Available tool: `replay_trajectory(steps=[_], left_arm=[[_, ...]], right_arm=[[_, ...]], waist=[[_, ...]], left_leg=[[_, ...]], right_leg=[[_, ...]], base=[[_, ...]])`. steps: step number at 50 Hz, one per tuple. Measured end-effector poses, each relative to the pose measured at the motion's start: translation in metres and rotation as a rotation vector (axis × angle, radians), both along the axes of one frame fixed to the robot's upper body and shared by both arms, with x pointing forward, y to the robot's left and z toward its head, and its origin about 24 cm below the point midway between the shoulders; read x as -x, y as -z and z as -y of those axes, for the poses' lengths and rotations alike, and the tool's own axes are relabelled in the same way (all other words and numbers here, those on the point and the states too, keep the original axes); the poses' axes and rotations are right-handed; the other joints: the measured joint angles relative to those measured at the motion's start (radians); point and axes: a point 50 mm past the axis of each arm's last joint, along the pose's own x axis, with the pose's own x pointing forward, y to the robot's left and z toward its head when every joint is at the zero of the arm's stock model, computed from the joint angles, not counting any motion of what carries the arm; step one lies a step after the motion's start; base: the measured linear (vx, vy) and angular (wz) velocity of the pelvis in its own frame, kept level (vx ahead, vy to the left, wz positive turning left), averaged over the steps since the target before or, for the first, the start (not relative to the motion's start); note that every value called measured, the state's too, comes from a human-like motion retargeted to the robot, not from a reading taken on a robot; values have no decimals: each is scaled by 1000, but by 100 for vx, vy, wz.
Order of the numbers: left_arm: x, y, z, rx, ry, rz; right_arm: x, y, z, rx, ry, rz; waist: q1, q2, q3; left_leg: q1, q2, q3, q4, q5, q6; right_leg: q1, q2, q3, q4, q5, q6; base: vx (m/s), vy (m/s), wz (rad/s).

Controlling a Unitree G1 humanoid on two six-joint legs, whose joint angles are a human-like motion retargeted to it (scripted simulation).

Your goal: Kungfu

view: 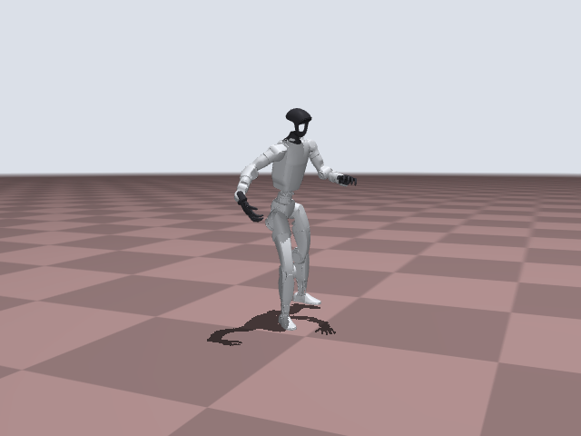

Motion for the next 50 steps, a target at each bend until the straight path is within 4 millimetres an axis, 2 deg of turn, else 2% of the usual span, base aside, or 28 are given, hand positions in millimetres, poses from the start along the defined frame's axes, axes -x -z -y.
replay_trajectory(steps=[2,4,5,7,9,10,13,15,18,21,25,28,32,35,38,40,42,44,46,50], left_arm=[[12,46,12,34,1,-166],[30,97,18,61,-64,-319],[41,124,17,65,-127,-394],[64,176,7,63,-306,-545],[91,215,1,46,-432,-724],[104,230,-3,41,-474,-812],[123,244,-14,91,-519,-896],[129,244,-21,116,-548,-859],[132,240,-29,114,-612,-759],[135,242,-35,82,-657,-745],[133,244,-36,71,-691,-779],[132,242,-36,86,-693,-767],[132,241,-40,70,-725,-748],[136,243,-42,89,-772,-768],[143,244,-47,190,-829,-782],[151,245,-52,264,-866,-792],[160,248,-59,325,-912,-817],[171,252,-68,380,-974,-840],[184,255,-79,425,-1039,-858],[214,260,-106,463,-1164,-884]], right_arm=[[-38,-7,-15,-11,-107,104],[-84,-6,-42,-61,-232,223],[-111,-4,-61,-103,-310,278],[-164,11,-115,-240,-485,332],[-191,28,-169,-387,-653,300],[-198,36,-194,-455,-731,261],[-200,54,-247,-576,-901,138],[-194,63,-269,-613,-988,84],[-178,78,-291,-653,-1072,37],[-160,94,-306,-717,-1054,2],[-146,108,-313,-776,-889,-4],[-142,113,-308,-764,-816,-16],[-145,112,-290,-643,-842,-23],[-153,107,-275,-507,-867,-12],[-164,99,-265,-384,-891,17],[-172,91,-262,-317,-913,42],[-182,82,-260,-256,-947,71],[-193,71,-262,-202,-993,109],[-204,59,-268,-156,-1051,156],[-223,31,-291,-84,-1190,277]], waist=[[35,12,30],[65,43,55],[80,59,64],[95,74,75],[115,94,89],[128,105,99],[167,148,139],[190,172,162],[155,176,159],[128,171,154],[124,155,150],[123,143,138],[128,134,122],[147,127,111],[183,119,102],[213,110,93],[237,99,78],[262,85,61],[292,66,49],[376,23,33]], left_leg=[[-56,9,34,-16,12,0],[-119,46,83,-25,41,3],[-149,83,123,-26,50,7],[-186,121,254,-28,85,73],[-198,141,364,-48,158,120],[-202,148,403,-60,200,126],[-209,160,399,-101,332,64],[-204,167,398,-117,358,1],[-243,89,402,-127,387,0],[-249,74,404,-126,387,0],[-232,82,407,-125,384,0],[-212,89,417,-122,373,0],[-210,110,433,-96,366,0],[-230,136,457,-61,374,0],[-259,168,441,-2,388,0],[-274,212,506,52,385,5],[-294,235,610,103,375,41],[-309,243,682,149,344,83],[-323,238,687,190,302,117],[-318,205,621,235,216,130]], right_leg=[[-7,-46,-38,31,-24,8],[-23,-66,-73,56,-49,8],[-33,-61,-90,67,-64,3],[-74,-76,-82,78,-73,3],[-99,-95,-80,98,-89,3],[-107,-102,-84,110,-99,3],[-104,-100,-107,143,-122,8],[-98,-98,-111,160,-126,13],[-137,-183,-80,181,-93,39],[-126,-205,-79,186,-90,52],[-88,-199,-94,163,-76,61],[-59,-192,-107,143,-69,63],[-14,-177,-130,109,-56,62],[22,-158,-150,67,-38,60],[68,-123,-177,9,-6,53],[106,-93,-198,-38,14,51],[137,-87,-219,-93,52,55],[167,-90,-243,-142,90,60],[196,-89,-251,-191,129,67],[265,-74,-243,-298,203,79]], base=[[-20,-22,235],[-22,-21,197],[-19,-17,145],[-21,0,116],[-18,10,89],[-10,7,62],[-5,4,24],[-1,18,19],[1,34,81],[9,9,39],[7,3,-12],[17,4,-27],[18,8,-12],[21,15,6],[23,7,3],[33,22,14],[27,26,44],[27,25,51],[37,40,30],[47,51,0]])
